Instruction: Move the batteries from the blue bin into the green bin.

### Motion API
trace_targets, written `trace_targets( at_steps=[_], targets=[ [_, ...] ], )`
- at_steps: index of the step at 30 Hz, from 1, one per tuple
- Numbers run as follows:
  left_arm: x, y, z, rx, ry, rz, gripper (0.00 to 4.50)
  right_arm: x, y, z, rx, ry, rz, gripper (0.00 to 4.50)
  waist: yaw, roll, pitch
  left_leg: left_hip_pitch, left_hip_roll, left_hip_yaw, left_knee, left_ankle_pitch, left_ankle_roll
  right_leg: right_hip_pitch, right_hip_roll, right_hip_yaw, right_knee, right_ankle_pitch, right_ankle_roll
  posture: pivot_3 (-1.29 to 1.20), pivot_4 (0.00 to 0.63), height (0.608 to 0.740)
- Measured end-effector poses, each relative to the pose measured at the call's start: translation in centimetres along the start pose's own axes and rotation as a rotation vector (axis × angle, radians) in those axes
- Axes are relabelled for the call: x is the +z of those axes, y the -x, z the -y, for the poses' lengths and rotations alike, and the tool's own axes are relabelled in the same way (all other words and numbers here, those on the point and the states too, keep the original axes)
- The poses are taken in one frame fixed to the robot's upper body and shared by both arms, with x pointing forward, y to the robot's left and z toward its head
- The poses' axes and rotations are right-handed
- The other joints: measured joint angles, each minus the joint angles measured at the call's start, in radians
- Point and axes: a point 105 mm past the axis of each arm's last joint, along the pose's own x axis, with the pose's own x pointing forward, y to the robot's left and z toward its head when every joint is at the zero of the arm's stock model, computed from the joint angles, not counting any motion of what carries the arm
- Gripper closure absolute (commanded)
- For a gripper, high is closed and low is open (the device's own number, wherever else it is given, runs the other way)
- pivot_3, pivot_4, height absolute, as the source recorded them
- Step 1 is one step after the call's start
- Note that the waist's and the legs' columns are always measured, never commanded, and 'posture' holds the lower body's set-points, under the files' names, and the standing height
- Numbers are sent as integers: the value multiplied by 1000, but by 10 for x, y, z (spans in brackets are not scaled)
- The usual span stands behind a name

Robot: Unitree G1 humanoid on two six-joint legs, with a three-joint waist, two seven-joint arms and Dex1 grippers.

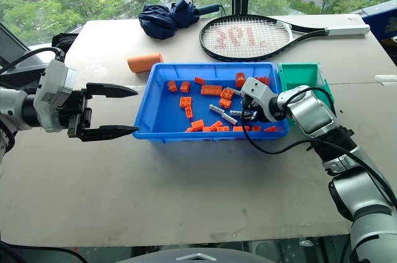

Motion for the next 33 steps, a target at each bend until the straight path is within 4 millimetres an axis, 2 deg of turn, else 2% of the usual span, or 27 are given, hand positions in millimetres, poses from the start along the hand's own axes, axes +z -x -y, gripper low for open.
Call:
trace_targets(
  at_steps=[1,8,11,14,16,17,19,21,23,27,33],
  targets=[
    [0,0,0,-1,-1,0,0,1,0,0,2,4,-1,4420,0,0,0,0,0,0,0,0,0,0,0,0,0,0,0,0,150,740],
    [-2,3,-2,6,-11,-1,0,4,-1,-3,17,-1,8,4420,-1,0,0,0,0,0,0,0,0,0,0,0,0,0,0,0,150,740],
    [-2,3,-4,8,-16,2,0,10,12,4,-17,-19,44,4420,0,0,0,0,0,0,0,0,0,0,0,0,0,0,0,0,150,740],
    [7,0,-7,3,-44,36,0,24,51,21,-119,-43,115,4420,6,1,1,-1,0,-1,1,0,0,0,0,-1,0,0,0,0,150,740],
    [13,-3,-8,-6,-55,61,0,28,91,36,-233,-80,156,4420,7,1,1,-1,-1,-1,1,0,0,0,-1,-1,0,0,0,0,150,740],
    [13,-4,-8,-6,-55,62,0,28,94,37,-242,-83,159,4420,7,1,1,-1,-1,-1,1,0,0,0,-1,-1,0,0,0,0,150,740],
    [18,-8,-9,-18,-63,84,0,20,131,45,-345,-137,165,4420,8,1,0,-1,0,-1,0,0,0,0,0,-1,0,0,0,0,150,740],
    [21,-11,-11,-21,-70,102,0,8,151,48,-409,-184,150,4420,7,1,0,-1,0,0,0,0,0,0,-1,0,1,0,0,0,150,740],
    [23,-16,-13,-28,-71,120,0,-5,162,50,-448,-239,139,4420,3,1,0,0,0,1,1,0,0,0,0,1,1,0,0,0,150,740],
    [33,-27,-22,-26,-82,177,0,-32,161,51,-490,-347,101,4420,-1,1,0,1,0,2,1,0,0,0,0,2,4,0,0,0,150,740],
    [38,-33,-31,-13,-91,217,0,-51,153,53,-533,-406,67,4420,1,1,0,0,0,2,1,0,0,0,0,2,3,0,0,0,150,740]
  ],
)
